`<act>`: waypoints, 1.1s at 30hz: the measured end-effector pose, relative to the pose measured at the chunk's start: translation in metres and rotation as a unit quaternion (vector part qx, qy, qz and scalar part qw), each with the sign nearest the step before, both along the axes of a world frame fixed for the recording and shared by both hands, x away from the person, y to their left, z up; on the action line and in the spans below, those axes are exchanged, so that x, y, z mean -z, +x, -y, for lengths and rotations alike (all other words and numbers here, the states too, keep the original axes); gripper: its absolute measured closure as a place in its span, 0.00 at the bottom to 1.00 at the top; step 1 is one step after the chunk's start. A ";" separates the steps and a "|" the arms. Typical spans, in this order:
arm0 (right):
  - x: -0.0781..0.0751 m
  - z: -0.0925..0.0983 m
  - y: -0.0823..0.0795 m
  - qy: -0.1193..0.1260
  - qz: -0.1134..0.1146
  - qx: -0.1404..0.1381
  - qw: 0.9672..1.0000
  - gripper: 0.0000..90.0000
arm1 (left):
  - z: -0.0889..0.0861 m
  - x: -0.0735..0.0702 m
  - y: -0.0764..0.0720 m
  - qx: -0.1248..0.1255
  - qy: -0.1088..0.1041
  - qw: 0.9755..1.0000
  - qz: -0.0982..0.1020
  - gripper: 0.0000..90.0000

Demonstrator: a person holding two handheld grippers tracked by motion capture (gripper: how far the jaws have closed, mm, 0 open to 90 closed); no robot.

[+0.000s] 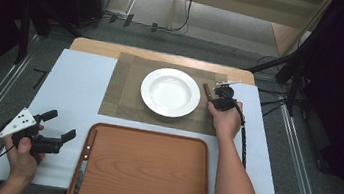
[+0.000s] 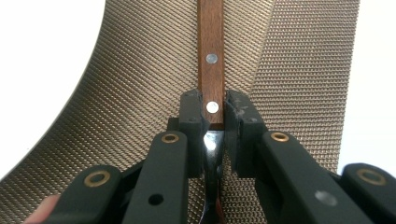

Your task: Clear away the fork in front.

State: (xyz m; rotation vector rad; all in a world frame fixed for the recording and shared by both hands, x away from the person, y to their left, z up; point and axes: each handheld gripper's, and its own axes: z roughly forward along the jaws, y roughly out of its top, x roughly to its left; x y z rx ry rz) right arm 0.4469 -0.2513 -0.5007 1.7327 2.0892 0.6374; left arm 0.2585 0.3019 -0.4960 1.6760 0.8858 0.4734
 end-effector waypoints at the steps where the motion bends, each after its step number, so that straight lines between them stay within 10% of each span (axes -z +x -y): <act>1: 0.000 0.000 0.000 0.001 -0.002 0.001 1.000 0.86 | 0.000 0.000 0.000 0.000 0.001 1.000 0.001 0.00; 17: -0.005 0.017 -0.016 0.071 0.054 -0.013 0.996 0.86 | 0.007 -0.007 0.001 0.009 0.006 1.000 -0.005 0.00; 33: -0.018 0.029 -0.054 0.122 0.139 -0.034 0.982 0.86 | 0.044 -0.028 0.004 0.046 0.012 0.999 0.000 0.00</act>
